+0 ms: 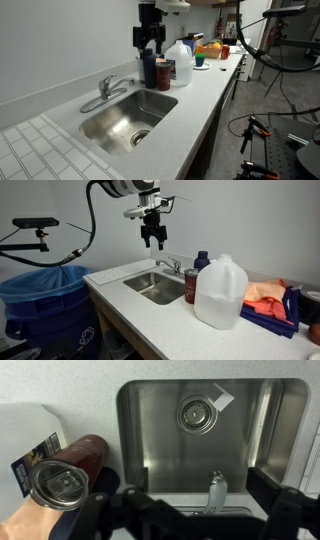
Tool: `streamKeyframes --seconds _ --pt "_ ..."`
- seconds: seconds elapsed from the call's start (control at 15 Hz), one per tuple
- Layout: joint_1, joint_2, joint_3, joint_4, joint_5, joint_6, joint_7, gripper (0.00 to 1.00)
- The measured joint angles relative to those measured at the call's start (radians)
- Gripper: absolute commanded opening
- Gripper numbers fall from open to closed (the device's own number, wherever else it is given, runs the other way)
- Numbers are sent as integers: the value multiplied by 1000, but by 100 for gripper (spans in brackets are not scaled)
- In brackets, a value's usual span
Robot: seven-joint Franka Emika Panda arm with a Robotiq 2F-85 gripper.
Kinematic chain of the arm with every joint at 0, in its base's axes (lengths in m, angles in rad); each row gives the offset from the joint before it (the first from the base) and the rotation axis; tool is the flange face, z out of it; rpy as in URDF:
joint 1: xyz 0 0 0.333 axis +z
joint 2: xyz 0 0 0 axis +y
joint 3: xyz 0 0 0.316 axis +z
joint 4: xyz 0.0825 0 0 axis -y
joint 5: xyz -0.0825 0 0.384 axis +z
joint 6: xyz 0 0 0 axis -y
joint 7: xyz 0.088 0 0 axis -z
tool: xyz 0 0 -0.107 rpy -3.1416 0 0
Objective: Push the faucet to the left
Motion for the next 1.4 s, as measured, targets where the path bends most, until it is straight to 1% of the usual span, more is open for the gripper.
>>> streamKeyframes --seconds 0.27,0.53,1.0,1.4 --pt "0 27 -16 2 -21 -1 16 100" --pt "-2 109 -53 35 -34 0 29 100" --pt "-2 297 -98 195 -41 27 27 100" --pt "14 410 -97 338 -43 30 13 100"
